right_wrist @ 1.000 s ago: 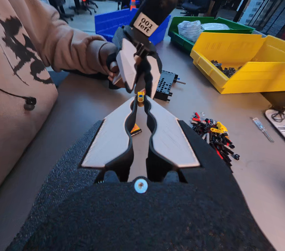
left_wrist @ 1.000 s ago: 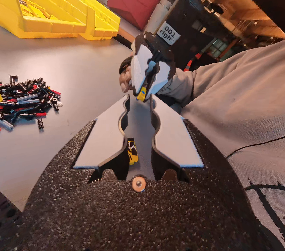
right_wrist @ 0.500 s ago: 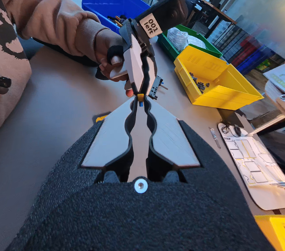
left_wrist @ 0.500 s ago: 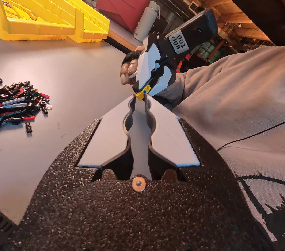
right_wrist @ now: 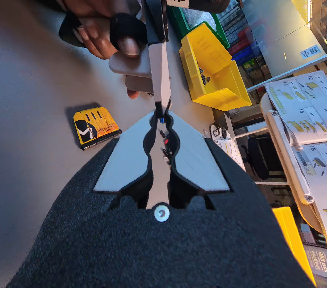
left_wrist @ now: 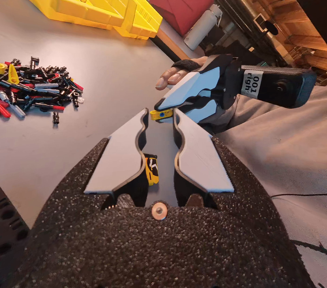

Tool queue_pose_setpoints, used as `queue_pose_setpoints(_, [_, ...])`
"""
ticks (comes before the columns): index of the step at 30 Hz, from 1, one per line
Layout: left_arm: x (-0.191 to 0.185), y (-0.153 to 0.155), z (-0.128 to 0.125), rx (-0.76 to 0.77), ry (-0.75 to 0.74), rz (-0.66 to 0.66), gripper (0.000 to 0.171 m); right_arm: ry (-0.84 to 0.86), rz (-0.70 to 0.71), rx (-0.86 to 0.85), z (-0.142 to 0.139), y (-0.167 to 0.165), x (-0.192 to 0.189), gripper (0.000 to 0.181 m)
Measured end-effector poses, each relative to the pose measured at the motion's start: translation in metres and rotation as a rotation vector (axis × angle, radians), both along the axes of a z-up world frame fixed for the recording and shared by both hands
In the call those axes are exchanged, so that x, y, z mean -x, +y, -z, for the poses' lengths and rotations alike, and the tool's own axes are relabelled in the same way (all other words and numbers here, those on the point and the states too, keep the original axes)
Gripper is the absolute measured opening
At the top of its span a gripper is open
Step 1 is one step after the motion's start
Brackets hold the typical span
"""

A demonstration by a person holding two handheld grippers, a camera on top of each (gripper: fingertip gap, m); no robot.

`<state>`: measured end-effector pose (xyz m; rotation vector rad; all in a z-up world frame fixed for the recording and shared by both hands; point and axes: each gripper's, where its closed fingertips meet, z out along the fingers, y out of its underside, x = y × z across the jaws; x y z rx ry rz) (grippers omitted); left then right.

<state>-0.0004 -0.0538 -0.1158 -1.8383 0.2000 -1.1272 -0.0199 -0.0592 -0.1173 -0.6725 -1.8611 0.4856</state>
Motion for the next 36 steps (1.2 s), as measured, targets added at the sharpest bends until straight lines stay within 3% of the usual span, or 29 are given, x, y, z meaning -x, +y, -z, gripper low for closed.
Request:
queue_pose_setpoints(4, [-0.002, -0.008, -0.015, -0.029, -0.102, 0.078, 0.023, 0.038, -0.043, 0.109, -0.011, -0.005, -0.002, 0.006])
queue_pose_setpoints(8, [-0.01, -0.026, -0.038, -0.059, -0.303, 0.228, 0.023, 0.091, -0.191, 0.31, -0.032, -0.021, -0.014, 0.006])
queue_pose_setpoints(17, [-0.011, -0.031, -0.045, -0.044, -0.397, 0.279, 0.023, 0.147, -0.209, 0.224, -0.038, -0.025, -0.019, 0.003])
queue_pose_setpoints(25, [-0.01, -0.029, -0.042, -0.035, -0.385, 0.261, 0.023, 0.14, -0.179, 0.107, -0.036, -0.024, -0.018, 0.002])
queue_pose_setpoints(30, [-0.011, -0.026, -0.037, -0.076, -0.234, 0.202, 0.03, 0.104, -0.157, 0.101, -0.03, -0.021, -0.016, 0.003])
queue_pose_setpoints(32, [-0.011, -0.025, -0.035, -0.07, -0.207, 0.185, 0.024, 0.103, -0.157, 0.086, -0.029, -0.022, -0.015, 0.002])
queue_pose_setpoints(36, [-0.011, -0.031, -0.031, -0.068, -0.142, 0.23, 0.024, 0.091, -0.168, 0.1, -0.027, -0.026, -0.014, 0.002])
